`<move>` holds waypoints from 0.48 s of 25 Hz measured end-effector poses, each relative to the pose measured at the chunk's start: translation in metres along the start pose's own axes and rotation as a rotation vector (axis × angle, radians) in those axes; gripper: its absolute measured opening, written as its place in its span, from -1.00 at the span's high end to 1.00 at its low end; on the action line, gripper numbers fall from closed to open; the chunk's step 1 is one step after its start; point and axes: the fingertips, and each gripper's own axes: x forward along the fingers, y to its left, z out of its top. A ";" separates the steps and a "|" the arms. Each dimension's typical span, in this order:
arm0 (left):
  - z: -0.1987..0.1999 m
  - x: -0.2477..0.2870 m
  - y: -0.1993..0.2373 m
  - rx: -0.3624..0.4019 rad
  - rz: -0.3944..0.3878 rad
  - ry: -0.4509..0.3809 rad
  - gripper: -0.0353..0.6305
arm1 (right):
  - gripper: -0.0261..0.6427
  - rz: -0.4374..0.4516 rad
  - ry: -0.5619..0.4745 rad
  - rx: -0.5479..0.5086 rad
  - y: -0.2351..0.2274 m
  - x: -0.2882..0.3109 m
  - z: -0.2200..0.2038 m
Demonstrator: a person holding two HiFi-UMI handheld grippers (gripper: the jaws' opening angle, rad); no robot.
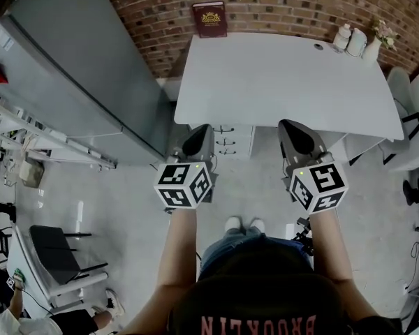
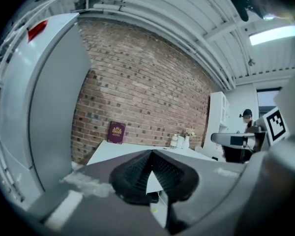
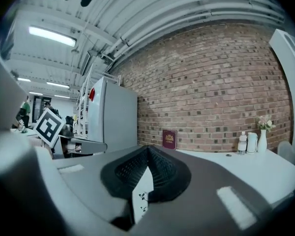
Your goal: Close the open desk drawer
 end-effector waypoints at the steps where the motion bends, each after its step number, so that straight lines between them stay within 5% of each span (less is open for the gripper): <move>1: 0.007 -0.002 -0.003 0.028 -0.004 -0.009 0.89 | 0.93 -0.001 -0.010 -0.014 0.000 0.000 0.005; 7: 0.038 -0.004 -0.019 0.169 -0.022 -0.066 0.89 | 0.93 -0.020 -0.078 -0.070 0.003 -0.004 0.027; 12: 0.052 -0.002 -0.029 0.199 -0.050 -0.100 0.89 | 0.93 -0.024 -0.101 -0.105 0.006 -0.005 0.036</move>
